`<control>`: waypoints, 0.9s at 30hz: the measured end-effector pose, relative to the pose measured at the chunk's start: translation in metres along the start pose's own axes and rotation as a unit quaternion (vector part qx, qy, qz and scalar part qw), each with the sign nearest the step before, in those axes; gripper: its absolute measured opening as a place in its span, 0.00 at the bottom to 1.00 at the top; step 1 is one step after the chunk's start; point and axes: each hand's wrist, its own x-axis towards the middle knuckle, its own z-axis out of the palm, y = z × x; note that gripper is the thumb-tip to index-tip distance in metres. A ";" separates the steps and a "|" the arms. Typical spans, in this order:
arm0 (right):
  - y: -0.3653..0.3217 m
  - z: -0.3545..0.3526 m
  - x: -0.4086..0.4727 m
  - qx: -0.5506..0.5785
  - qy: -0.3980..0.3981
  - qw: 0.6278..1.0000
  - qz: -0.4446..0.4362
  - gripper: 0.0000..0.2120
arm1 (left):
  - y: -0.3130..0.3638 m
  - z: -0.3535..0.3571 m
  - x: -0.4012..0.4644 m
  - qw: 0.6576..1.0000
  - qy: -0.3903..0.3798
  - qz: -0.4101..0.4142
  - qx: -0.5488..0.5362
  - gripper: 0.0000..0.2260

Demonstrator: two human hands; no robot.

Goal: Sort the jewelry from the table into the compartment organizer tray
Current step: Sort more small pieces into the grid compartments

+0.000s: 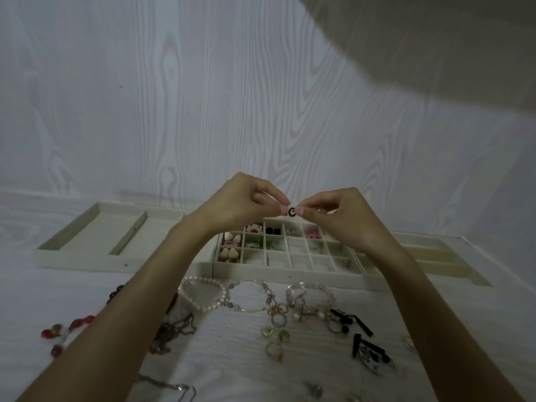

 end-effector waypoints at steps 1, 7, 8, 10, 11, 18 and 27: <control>0.001 -0.001 0.001 -0.002 0.004 1.000 0.002 0.04 | -0.003 -0.004 0.001 0.999 -0.029 -0.015 0.040 0.06; 0.010 -0.021 0.002 -0.058 0.028 0.998 0.006 0.03 | -0.036 -0.019 0.005 0.913 -0.109 -0.186 0.346 0.23; 0.011 -0.020 0.004 -0.070 0.028 0.997 0.004 0.02 | -0.040 -0.019 0.005 0.906 -0.110 -0.199 0.356 0.25; 0.016 -0.015 0.008 -0.119 0.009 0.993 0.004 0.02 | -0.045 -0.017 0.007 0.899 -0.111 -0.208 0.370 0.26; 0.019 -0.010 0.011 -0.151 -0.012 0.988 0.008 0.02 | -0.047 -0.016 0.008 0.895 -0.110 -0.206 0.380 0.27; 0.032 -0.002 0.027 -0.149 -0.063 0.986 0.035 0.04 | -0.051 -0.010 0.010 0.887 -0.104 -0.210 0.398 0.24; 0.033 0.009 0.030 -0.252 -0.136 0.958 0.032 0.03 | -0.053 -0.008 0.010 0.892 -0.095 -0.210 0.389 0.25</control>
